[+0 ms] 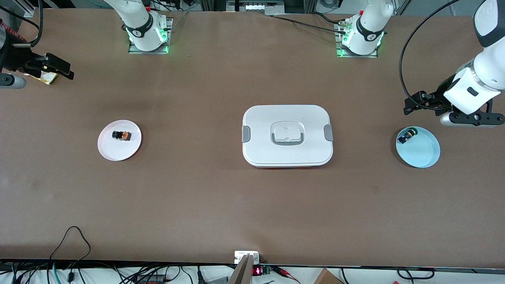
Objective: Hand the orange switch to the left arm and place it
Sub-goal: 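Move the right gripper down toward the orange switch on the white plate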
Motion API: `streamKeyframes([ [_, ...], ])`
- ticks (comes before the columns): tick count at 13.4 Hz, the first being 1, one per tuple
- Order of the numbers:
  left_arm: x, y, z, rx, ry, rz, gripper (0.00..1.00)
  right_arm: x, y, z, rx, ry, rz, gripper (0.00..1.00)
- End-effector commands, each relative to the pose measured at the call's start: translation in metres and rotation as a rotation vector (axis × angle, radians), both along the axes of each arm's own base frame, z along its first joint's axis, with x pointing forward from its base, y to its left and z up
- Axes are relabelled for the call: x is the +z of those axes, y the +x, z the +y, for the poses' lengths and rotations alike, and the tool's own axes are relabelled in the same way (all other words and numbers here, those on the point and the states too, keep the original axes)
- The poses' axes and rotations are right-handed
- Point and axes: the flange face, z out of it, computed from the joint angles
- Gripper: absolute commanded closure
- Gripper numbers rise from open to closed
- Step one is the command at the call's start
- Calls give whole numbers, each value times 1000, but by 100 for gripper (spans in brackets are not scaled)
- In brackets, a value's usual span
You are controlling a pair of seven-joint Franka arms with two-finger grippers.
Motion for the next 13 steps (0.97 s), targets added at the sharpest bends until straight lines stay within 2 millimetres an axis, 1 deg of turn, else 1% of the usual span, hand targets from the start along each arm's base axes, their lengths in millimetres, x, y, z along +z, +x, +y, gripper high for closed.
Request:
streamKeyframes([
  [1, 3, 3, -1, 8, 15, 5, 0, 6, -2, -4, -2, -1, 4, 0],
  [4, 3, 3, -1, 7, 17, 5, 0, 6, -2, -2, 4, -7, 4, 0],
  [8, 7, 7, -1, 7, 16, -4, 0, 1, 3, -4, 3, -12, 0, 0],
  [11, 4, 12, 0, 4, 14, -1, 0, -31, 28, -4, 2, -20, 11, 0],
  [13, 5, 9, -1, 7, 13, 16, 0, -54, 45, -3, 4, -23, 9, 0],
])
